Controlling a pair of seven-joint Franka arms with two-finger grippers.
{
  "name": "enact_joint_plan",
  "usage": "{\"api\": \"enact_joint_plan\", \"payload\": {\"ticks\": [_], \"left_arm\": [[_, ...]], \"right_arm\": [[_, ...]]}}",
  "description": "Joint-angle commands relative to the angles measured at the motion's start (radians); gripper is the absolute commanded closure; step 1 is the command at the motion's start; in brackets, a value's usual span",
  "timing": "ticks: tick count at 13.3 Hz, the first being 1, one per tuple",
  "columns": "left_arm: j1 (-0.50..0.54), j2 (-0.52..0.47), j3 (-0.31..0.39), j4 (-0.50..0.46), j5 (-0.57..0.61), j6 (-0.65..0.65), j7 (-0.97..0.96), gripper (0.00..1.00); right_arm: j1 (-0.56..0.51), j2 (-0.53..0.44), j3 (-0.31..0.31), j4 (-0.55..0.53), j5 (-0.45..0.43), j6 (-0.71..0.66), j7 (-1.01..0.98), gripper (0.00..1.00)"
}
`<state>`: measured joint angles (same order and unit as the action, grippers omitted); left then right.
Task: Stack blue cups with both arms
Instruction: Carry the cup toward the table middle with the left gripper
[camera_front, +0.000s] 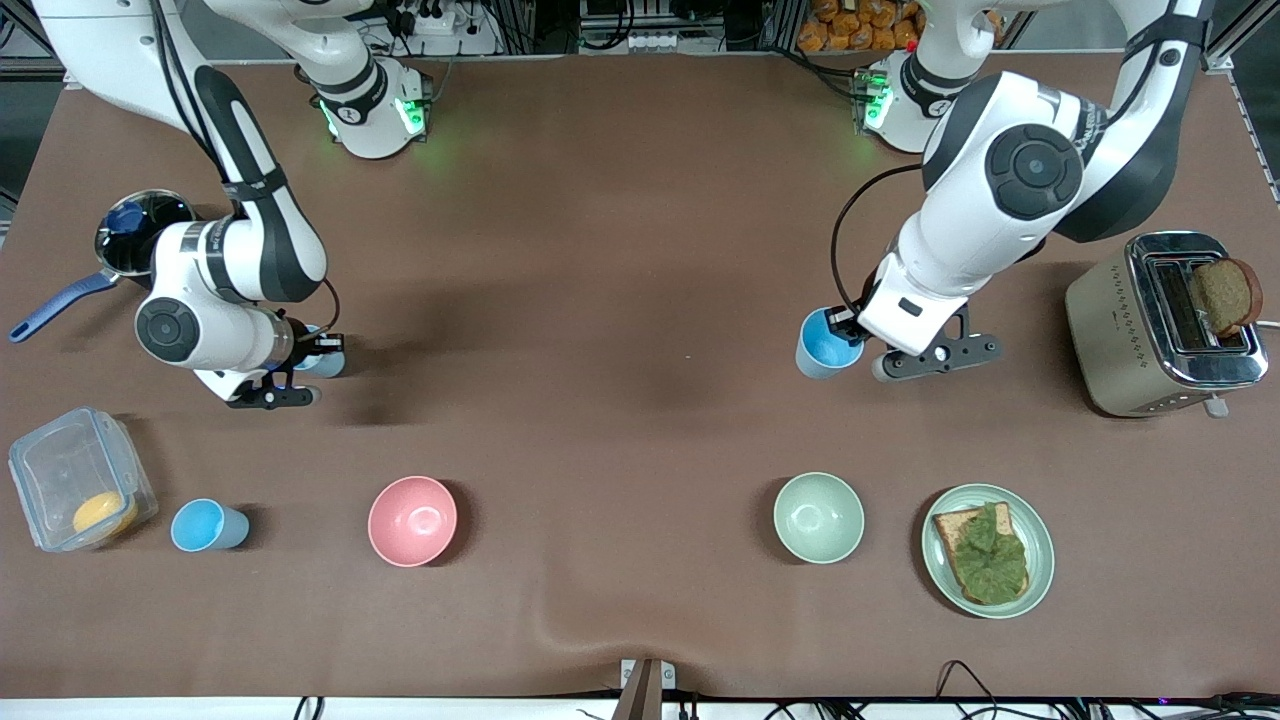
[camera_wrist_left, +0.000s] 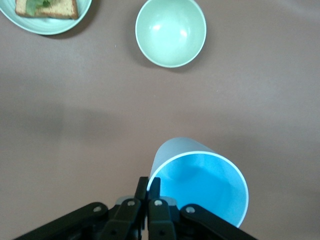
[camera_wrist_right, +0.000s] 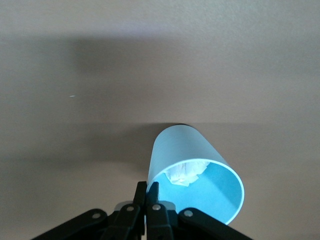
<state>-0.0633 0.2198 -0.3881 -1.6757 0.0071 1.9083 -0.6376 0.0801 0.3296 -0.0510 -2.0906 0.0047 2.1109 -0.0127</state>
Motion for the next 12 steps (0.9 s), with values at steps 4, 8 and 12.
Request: {"api": "enact_joint_plan", "payload": {"ticks": [4, 8, 12], "left_arm": [[0.013, 0.010, -0.005, 0.044, -0.007, -0.023, -0.016, 1.00], [0.017, 0.010, -0.005, 0.050, -0.007, -0.023, -0.014, 1.00], [0.028, 0.018, -0.005, 0.034, -0.009, -0.023, -0.014, 1.00]], "right_arm": [[0.137, 0.017, -0.001, 0.124, 0.064, -0.126, 0.161, 1.00], [0.323, 0.040, -0.003, 0.204, 0.224, -0.143, 0.405, 1.00], [0.496, 0.152, -0.003, 0.375, 0.263, -0.131, 0.722, 1.00]]}}
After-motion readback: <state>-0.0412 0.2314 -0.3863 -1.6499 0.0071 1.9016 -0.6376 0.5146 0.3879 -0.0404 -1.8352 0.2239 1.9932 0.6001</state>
